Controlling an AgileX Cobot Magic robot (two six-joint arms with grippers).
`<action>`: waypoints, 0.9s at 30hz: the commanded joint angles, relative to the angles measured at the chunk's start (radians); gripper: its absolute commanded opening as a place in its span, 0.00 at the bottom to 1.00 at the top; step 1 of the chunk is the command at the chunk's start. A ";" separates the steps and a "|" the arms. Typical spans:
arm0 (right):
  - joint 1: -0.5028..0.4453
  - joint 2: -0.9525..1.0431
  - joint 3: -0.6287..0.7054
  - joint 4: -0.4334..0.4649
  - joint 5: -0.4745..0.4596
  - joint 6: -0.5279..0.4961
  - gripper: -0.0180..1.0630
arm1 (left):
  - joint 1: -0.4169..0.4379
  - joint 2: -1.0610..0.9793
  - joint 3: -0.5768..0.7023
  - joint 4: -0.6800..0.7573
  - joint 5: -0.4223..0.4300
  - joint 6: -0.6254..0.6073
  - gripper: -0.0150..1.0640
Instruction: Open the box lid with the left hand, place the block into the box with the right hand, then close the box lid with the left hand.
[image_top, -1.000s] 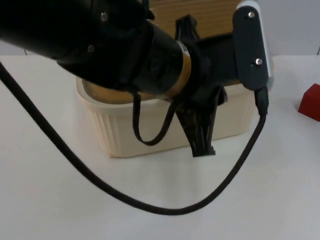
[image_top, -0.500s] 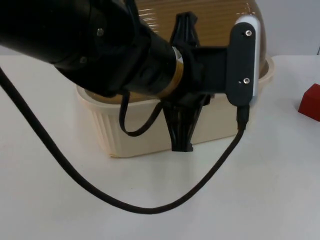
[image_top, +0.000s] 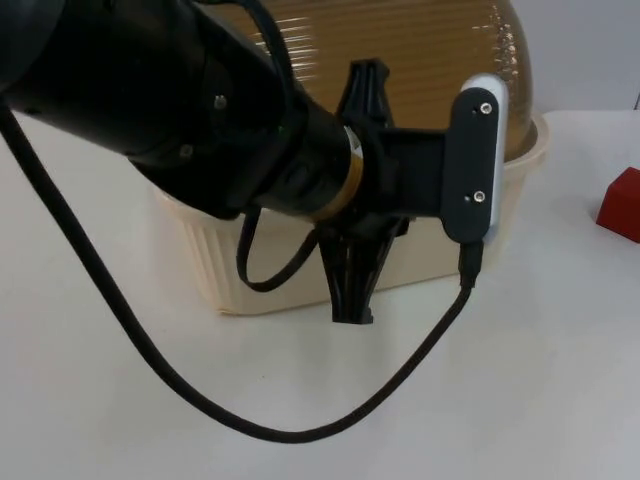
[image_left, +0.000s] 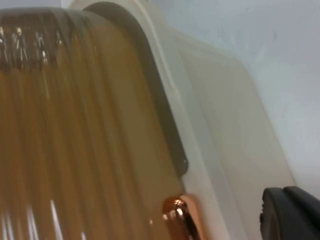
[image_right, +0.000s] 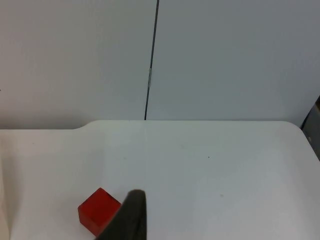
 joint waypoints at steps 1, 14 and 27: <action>-0.006 -0.001 -0.006 -0.003 -0.010 0.004 0.98 | 0.002 -0.008 0.003 0.003 0.013 0.000 0.01; -0.006 -0.001 -0.006 -0.003 -0.010 0.004 0.98 | 0.053 -0.042 0.003 0.003 -0.054 0.024 0.01; -0.006 -0.001 -0.006 -0.003 -0.010 0.020 0.98 | 0.084 -0.032 0.003 0.003 -0.066 0.030 0.01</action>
